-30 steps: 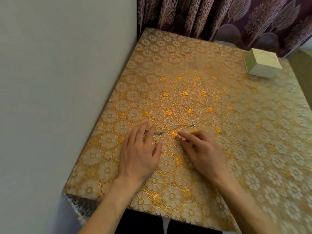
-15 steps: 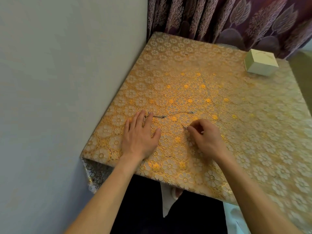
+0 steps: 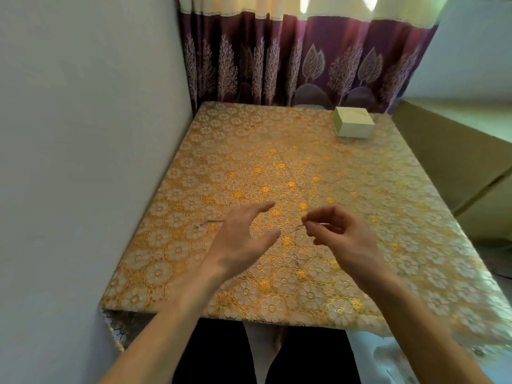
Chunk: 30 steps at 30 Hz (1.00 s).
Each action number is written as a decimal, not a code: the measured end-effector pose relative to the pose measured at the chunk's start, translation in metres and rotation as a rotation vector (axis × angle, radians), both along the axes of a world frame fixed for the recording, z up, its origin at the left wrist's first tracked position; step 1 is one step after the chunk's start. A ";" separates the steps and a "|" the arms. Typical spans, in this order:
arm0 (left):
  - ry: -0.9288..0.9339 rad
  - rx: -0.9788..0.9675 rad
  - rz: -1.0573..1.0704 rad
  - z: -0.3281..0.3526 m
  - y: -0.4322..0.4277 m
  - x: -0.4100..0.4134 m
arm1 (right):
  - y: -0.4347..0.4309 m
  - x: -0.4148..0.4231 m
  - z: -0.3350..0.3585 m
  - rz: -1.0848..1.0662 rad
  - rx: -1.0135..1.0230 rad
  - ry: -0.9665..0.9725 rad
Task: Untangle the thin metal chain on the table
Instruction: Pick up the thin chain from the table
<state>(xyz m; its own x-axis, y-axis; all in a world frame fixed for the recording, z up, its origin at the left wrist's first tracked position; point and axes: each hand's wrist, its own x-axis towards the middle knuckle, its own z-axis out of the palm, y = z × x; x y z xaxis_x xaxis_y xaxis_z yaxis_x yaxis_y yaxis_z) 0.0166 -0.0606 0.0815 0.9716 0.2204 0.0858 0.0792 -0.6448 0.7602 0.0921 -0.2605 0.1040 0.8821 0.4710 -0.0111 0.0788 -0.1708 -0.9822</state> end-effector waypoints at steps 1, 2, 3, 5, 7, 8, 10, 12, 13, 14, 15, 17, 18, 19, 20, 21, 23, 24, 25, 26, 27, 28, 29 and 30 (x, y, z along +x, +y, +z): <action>-0.011 -0.075 -0.058 0.011 -0.009 0.003 | -0.003 0.000 0.008 0.012 0.001 -0.022; -0.005 -0.147 -0.108 0.021 -0.017 0.005 | -0.005 0.000 0.015 0.025 -0.003 -0.051; 0.006 -0.213 -0.146 0.026 -0.022 0.007 | -0.008 -0.001 0.021 0.034 -0.008 -0.081; 0.009 -0.332 -0.168 0.033 -0.030 0.010 | -0.013 -0.001 0.030 0.043 -0.028 -0.141; -0.032 -0.395 -0.150 0.033 -0.037 0.010 | -0.019 0.000 0.035 0.040 -0.066 -0.200; -0.053 -0.419 -0.142 0.032 -0.040 0.011 | -0.022 0.001 0.036 0.044 -0.082 -0.222; -0.056 -0.498 -0.145 0.027 -0.045 0.010 | -0.025 -0.001 0.036 0.062 -0.087 -0.230; 0.004 -0.572 -0.165 0.022 -0.052 0.008 | -0.026 -0.004 0.033 0.072 -0.073 -0.216; 0.041 -0.592 -0.190 0.019 -0.056 0.006 | -0.026 -0.005 0.031 0.072 -0.069 -0.217; 0.069 -0.618 -0.224 0.017 -0.060 0.004 | -0.026 -0.006 0.030 0.068 -0.066 -0.223; 0.089 -0.649 -0.254 0.015 -0.064 0.001 | -0.026 -0.007 0.028 0.061 -0.063 -0.231; 0.106 -0.715 -0.266 0.009 -0.067 -0.002 | -0.027 -0.007 0.026 0.019 -0.047 -0.238; 0.112 -0.741 -0.254 0.006 -0.066 -0.003 | -0.029 -0.006 0.025 -0.012 -0.028 -0.232; 0.124 -0.756 -0.236 0.002 -0.063 -0.003 | -0.031 -0.005 0.024 -0.046 -0.007 -0.219; 0.142 -0.758 -0.216 -0.001 -0.060 -0.004 | -0.035 -0.004 0.023 -0.087 0.014 -0.195; 0.166 -0.751 -0.196 -0.006 -0.056 -0.004 | -0.040 -0.004 0.021 -0.140 0.039 -0.158; 0.219 -0.738 -0.164 -0.015 -0.048 -0.002 | -0.054 -0.003 0.014 -0.271 0.105 -0.067; 0.246 -0.748 -0.157 -0.019 -0.045 0.001 | -0.063 -0.003 0.010 -0.329 0.132 -0.028; 0.270 -0.768 -0.154 -0.020 -0.043 0.005 | -0.070 -0.004 0.005 -0.372 0.148 -0.003; 0.293 -0.794 -0.157 -0.022 -0.042 0.011 | -0.078 -0.006 0.001 -0.398 0.152 0.013; 0.316 -0.817 -0.163 -0.023 -0.042 0.019 | -0.085 -0.008 -0.004 -0.413 0.152 0.024; 0.340 -0.830 -0.169 -0.024 -0.042 0.029 | -0.090 -0.011 -0.009 -0.425 0.149 0.029; 0.360 -0.837 -0.172 -0.024 -0.044 0.040 | -0.095 -0.014 -0.013 -0.439 0.143 0.024; 0.374 -0.835 -0.169 -0.024 -0.047 0.052 | -0.098 -0.016 -0.017 -0.456 0.133 0.005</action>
